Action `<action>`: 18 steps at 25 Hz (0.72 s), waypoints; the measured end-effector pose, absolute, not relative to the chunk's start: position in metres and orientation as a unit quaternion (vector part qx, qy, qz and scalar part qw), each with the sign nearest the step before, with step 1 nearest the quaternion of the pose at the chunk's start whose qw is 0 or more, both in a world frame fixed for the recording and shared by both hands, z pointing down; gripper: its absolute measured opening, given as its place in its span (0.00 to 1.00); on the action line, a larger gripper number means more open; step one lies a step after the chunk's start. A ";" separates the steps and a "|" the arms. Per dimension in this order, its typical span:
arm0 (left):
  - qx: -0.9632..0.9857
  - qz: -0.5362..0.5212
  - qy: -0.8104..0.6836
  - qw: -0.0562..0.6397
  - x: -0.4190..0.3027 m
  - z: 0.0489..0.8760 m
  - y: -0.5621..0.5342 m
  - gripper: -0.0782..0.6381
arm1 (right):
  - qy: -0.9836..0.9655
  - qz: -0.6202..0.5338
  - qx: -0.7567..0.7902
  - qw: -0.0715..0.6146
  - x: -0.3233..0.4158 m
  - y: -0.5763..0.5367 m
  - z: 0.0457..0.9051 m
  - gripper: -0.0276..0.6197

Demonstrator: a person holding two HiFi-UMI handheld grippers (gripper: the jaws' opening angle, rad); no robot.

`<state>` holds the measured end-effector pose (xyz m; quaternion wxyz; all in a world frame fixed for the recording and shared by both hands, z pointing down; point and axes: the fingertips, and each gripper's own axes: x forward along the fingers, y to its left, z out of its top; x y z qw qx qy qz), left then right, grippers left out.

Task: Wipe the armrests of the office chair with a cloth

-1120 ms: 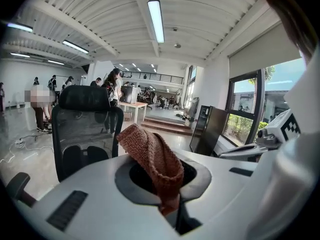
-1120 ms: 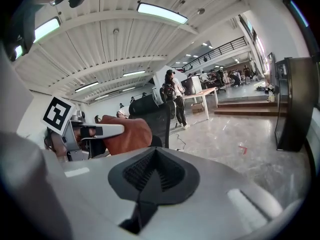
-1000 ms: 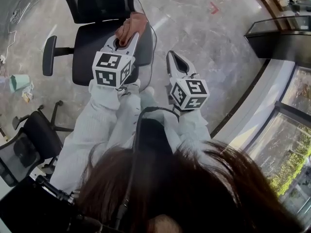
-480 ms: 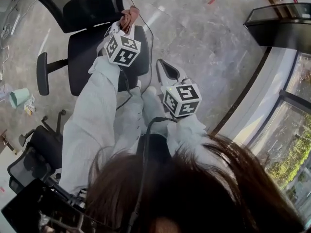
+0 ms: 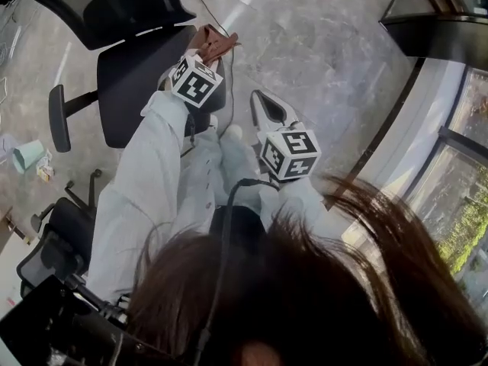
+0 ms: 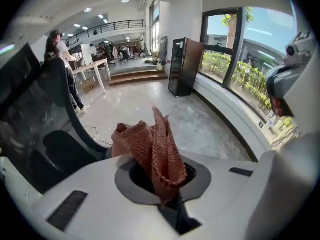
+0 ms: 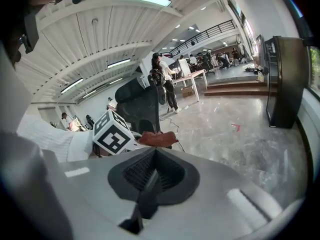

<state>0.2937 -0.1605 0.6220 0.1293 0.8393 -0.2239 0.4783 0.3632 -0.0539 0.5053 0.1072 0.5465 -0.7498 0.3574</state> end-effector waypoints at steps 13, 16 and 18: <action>0.854 0.442 -0.182 0.204 0.265 0.584 -0.019 0.16 | -0.759 0.351 0.542 0.082 0.338 -0.022 0.478 0.04; 0.852 0.432 -0.191 0.225 0.260 0.583 -0.005 0.16 | -0.759 0.351 0.542 0.078 0.335 -0.018 0.477 0.04; 0.850 0.431 -0.190 0.235 0.259 0.584 -0.002 0.16 | -0.758 0.353 0.543 0.078 0.334 -0.016 0.477 0.04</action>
